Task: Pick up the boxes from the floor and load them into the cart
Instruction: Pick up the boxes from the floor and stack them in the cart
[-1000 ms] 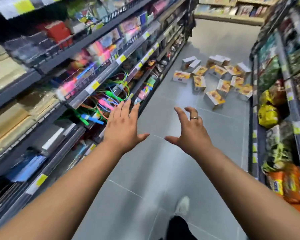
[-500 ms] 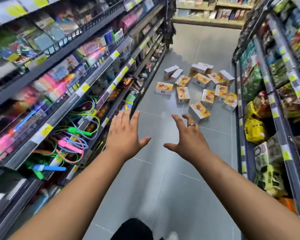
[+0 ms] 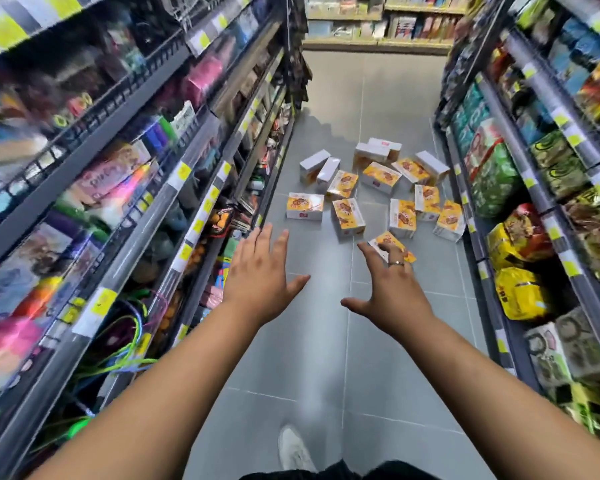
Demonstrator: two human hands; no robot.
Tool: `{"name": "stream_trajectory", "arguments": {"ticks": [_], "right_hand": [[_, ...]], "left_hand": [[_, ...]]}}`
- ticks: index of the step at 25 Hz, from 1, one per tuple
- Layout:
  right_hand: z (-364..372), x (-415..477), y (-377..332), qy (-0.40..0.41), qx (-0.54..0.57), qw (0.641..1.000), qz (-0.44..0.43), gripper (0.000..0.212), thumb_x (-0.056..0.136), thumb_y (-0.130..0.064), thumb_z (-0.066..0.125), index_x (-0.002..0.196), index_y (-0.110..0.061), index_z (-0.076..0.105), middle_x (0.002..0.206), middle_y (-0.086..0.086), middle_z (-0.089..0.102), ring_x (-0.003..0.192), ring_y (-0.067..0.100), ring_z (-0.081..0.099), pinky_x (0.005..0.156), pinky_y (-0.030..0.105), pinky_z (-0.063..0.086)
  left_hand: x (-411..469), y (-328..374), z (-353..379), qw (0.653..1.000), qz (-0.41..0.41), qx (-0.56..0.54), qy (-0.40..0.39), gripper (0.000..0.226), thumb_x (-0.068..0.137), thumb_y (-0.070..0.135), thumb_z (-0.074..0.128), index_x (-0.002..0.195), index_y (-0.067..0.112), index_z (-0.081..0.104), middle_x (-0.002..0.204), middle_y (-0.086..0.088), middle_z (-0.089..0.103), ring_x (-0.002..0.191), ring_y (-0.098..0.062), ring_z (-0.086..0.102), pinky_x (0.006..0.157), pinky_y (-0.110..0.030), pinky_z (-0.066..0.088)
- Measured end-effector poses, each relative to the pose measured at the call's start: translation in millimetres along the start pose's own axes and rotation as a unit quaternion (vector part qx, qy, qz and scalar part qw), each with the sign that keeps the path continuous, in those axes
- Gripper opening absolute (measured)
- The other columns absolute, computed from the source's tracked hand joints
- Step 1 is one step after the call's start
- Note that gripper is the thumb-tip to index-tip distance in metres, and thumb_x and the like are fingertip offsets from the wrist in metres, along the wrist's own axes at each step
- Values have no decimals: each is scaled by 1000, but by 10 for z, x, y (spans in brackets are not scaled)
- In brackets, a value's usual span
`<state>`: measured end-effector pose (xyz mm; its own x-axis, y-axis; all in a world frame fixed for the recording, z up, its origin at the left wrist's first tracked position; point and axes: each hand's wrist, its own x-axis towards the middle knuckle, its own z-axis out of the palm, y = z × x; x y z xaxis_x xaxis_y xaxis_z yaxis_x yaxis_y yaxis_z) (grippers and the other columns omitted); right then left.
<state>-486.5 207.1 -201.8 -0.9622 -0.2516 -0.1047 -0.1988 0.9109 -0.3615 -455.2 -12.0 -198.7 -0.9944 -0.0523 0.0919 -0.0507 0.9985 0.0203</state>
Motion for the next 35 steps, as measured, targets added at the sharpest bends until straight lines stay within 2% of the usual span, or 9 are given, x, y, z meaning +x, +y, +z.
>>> {"name": "stream_trajectory", "arguments": {"ticks": [5, 11, 14, 17, 22, 27, 32, 35], "right_hand": [[-46, 958, 32, 13, 16, 999, 49, 100, 71, -55, 76, 150, -33, 18, 152, 7, 17, 135, 34, 27, 106, 45, 37], [-11, 2200, 516, 8, 24, 997, 79, 100, 70, -56, 76, 150, -32, 20, 151, 7, 20, 133, 35, 31, 104, 45, 40], [-90, 2905, 875, -3, 26, 995, 92, 101, 70, -56, 76, 150, -33, 19, 151, 7, 19, 133, 35, 32, 103, 44, 40], [-284, 3534, 1241, -25, 8, 994, 109, 101, 71, -56, 75, 150, -33, 17, 153, 9, 17, 132, 36, 33, 103, 44, 41], [-387, 4165, 1769, -44, 8, 986, 162, 98, 72, -55, 75, 149, -31, 19, 151, 9, 18, 130, 37, 34, 100, 43, 42], [-297, 4692, 2196, -51, 40, 966, 249, 99, 70, -54, 77, 148, -36, 19, 151, 8, 19, 125, 35, 38, 95, 40, 43], [-99, 5179, 2598, -52, 69, 922, 378, 100, 71, -55, 76, 150, -31, 18, 152, 9, 17, 128, 35, 36, 96, 42, 44], [53, 5454, 2828, -41, 106, 893, 436, 101, 71, -53, 77, 150, -31, 18, 151, 10, 16, 128, 34, 35, 95, 43, 45]], "left_hand": [[1109, -179, 118, 999, 45, -1, -17, 85, 89, 68, 37, 153, 17, 13, 158, -13, 15, 146, -31, 12, 120, -43, 9], [2468, -61, 437, 996, 80, 13, -38, 88, 88, 69, 37, 153, 16, 11, 158, -13, 13, 146, -31, 9, 120, -43, 7], [3255, 67, 592, 994, 87, 26, -58, 91, 87, 71, 39, 153, 17, 9, 158, -13, 13, 146, -31, 9, 120, -43, 8], [3992, 267, 730, 993, 98, 23, -65, 92, 83, 71, 44, 151, 16, 15, 156, -13, 20, 145, -31, 15, 120, -42, 12], [4891, 693, 976, 984, 150, 4, -96, 93, 82, 72, 46, 150, 14, 18, 153, -13, 27, 142, -31, 22, 117, -43, 19], [5899, 1085, 1323, 958, 243, -22, -149, 92, 84, 69, 49, 152, 18, 16, 153, -9, 30, 140, -27, 26, 115, -39, 23], [6918, 1667, 1801, 900, 391, -4, -193, 93, 84, 68, 49, 153, 16, 15, 154, -12, 30, 141, -30, 27, 116, -39, 21], [7354, 1953, 2169, 867, 442, 15, -231, 95, 83, 70, 49, 153, 17, 15, 154, -13, 30, 139, -33, 28, 115, -43, 23]]}}
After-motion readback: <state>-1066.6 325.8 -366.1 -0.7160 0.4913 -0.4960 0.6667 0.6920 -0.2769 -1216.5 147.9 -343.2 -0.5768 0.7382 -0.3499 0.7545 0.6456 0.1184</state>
